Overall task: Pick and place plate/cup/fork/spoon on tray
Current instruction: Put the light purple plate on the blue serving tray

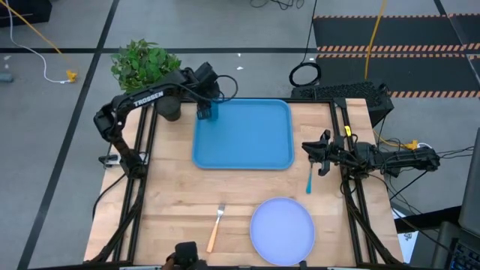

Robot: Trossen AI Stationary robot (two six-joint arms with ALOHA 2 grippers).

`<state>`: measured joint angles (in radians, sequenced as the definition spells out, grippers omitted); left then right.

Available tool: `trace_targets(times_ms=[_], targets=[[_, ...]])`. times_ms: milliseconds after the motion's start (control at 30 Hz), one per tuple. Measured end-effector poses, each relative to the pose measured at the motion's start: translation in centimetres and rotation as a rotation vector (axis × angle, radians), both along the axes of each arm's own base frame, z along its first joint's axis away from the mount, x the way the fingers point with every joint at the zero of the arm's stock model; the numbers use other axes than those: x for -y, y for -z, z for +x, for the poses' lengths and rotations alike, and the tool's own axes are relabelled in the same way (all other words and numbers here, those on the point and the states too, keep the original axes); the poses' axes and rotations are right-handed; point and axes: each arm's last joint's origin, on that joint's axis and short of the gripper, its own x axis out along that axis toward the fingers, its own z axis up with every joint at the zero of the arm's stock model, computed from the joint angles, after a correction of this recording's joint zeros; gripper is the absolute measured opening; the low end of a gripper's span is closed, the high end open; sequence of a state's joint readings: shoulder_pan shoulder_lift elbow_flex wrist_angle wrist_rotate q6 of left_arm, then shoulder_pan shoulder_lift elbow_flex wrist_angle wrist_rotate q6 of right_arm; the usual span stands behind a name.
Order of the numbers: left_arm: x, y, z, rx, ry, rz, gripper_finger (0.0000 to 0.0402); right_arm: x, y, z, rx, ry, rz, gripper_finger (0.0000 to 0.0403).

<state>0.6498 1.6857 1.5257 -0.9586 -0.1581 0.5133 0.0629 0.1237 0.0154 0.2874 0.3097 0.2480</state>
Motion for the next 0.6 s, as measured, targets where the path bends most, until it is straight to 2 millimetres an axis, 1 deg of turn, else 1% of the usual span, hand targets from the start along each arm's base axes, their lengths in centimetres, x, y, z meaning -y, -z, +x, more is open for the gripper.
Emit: trace_targets(times_ms=[200,300,400,500,600], targets=[[1.2,-2.5,-1.0,0.083,-0.006,0.049,0.0184,0.0,-0.1,0.0,0.011,0.001,0.000,0.0052],[2.6,-3.9,-1.4,0.156,-0.044,0.036,0.0184,0.0,-0.3,0.0,0.032,-0.005,0.017,0.0052],[5.3,-5.7,-1.8,0.269,-0.032,-0.047,0.0184,-0.2,-0.4,0.0,0.060,-0.076,0.095,0.0052],[8.7,-7.5,-2.0,0.372,0.018,-0.108,0.0184,-0.4,-0.4,0.0,0.071,-0.128,0.127,0.0052],[12.2,-8.9,-2.1,0.428,0.100,-0.133,0.0184,-0.7,-0.5,0.0,0.072,-0.175,0.142,0.0052]])
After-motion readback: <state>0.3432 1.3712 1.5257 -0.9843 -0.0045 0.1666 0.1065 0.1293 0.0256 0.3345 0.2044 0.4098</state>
